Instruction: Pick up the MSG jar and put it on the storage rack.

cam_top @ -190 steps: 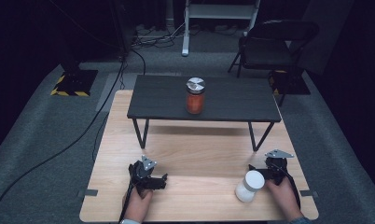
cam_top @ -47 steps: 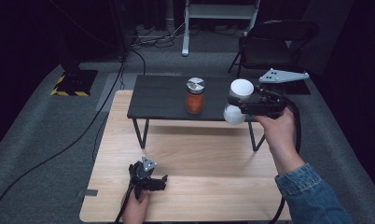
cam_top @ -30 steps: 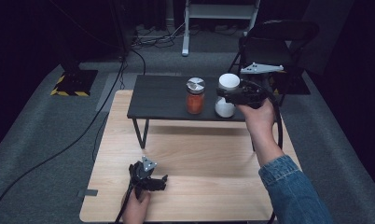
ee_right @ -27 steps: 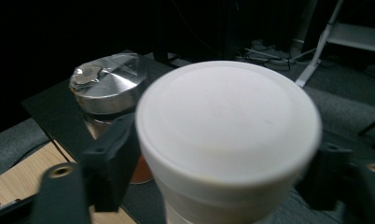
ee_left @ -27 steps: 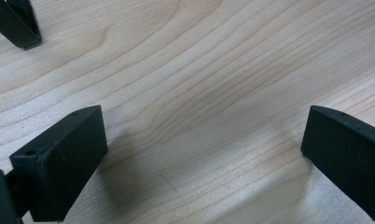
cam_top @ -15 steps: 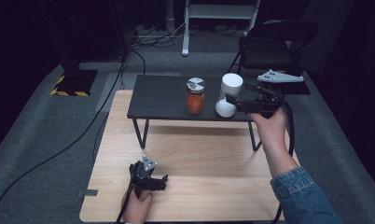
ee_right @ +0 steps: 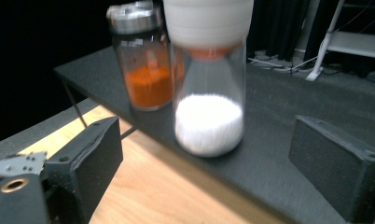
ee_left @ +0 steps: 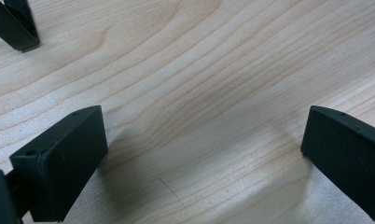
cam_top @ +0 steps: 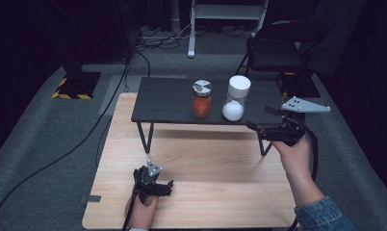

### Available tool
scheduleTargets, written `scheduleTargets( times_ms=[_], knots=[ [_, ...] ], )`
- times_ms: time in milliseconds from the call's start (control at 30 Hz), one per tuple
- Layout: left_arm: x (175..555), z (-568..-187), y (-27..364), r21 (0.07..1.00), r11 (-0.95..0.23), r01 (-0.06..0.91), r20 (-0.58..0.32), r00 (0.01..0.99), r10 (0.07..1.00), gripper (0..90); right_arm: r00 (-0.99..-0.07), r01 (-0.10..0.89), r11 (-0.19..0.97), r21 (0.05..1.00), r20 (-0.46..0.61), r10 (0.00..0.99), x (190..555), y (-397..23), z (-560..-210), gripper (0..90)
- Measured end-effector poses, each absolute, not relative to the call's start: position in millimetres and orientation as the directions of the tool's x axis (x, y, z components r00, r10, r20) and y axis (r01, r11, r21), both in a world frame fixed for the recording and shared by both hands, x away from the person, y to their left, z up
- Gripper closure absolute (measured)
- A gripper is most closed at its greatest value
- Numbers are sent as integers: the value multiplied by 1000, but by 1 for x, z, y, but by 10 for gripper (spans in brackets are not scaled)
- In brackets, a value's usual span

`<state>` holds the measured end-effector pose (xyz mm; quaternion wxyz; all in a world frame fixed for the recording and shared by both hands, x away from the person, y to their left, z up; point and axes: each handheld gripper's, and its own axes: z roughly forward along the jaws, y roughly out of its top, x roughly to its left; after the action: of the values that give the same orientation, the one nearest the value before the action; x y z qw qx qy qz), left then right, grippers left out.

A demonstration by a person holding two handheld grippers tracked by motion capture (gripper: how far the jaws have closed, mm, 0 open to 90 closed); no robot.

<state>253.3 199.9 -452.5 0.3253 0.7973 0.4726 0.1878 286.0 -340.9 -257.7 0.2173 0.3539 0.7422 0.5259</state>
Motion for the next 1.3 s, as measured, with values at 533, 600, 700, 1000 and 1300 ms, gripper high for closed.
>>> scheduleTargets(
  times_ms=[533,600,700,1000,1300],
  knots=[
    [253,-453,200,697,-340,631,-8,481,877,1,-647,353,231,907,58,760,265,-346,-350,35],
    [253,-453,200,697,-340,632,-8,481,877,1,-643,372,238,897,64,763,266,-346,-361,34],
    [253,-453,200,697,-340,631,-8,481,877,1,-635,395,258,882,59,770,267,-344,-380,34],
    [252,-452,198,696,-335,635,-9,473,881,1,-630,458,324,828,45,775,270,-334,-429,34],
    [252,-452,198,696,-335,635,-9,473,881,1,-636,475,429,768,-36,770,269,-307,-444,18]
  ],
)
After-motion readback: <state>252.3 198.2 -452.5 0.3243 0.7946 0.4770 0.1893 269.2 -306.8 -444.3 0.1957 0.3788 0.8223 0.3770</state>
